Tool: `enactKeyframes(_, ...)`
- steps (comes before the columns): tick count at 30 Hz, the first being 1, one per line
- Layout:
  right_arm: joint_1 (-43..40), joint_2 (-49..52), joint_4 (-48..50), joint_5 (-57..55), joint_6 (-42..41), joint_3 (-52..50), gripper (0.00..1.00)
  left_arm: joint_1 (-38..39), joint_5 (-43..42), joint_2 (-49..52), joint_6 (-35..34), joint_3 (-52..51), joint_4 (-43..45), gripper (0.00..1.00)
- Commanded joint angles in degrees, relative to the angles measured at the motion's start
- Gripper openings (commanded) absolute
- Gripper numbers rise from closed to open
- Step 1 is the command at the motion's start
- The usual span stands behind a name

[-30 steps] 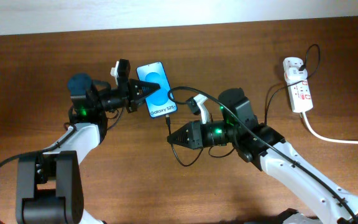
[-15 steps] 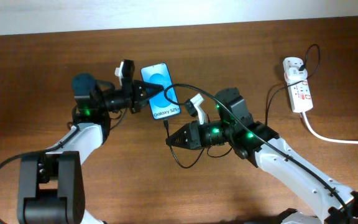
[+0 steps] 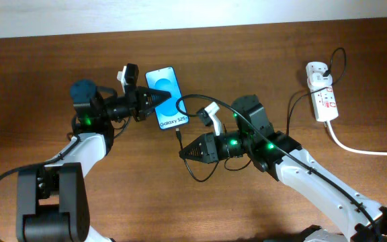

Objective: Plug charger to phone and switch on socket

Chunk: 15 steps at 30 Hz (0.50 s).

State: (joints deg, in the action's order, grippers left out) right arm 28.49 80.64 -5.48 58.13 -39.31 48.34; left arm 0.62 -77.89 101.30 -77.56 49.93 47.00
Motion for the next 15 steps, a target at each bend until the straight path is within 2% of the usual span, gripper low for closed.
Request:
enactKeyframes(1, 0.4, 0.2, 0.4, -0.3, 1.4, -0.2, 0.04, 0.8, -1.5, -0.3, 1.3, 0.9, 0.5, 0.00)
enactKeyframes(15, 0.4, 0.2, 0.7, -5.9, 1.6, -0.2, 0.04, 2.5, -4.0, -0.3, 1.3, 0.9, 0.5, 0.00)
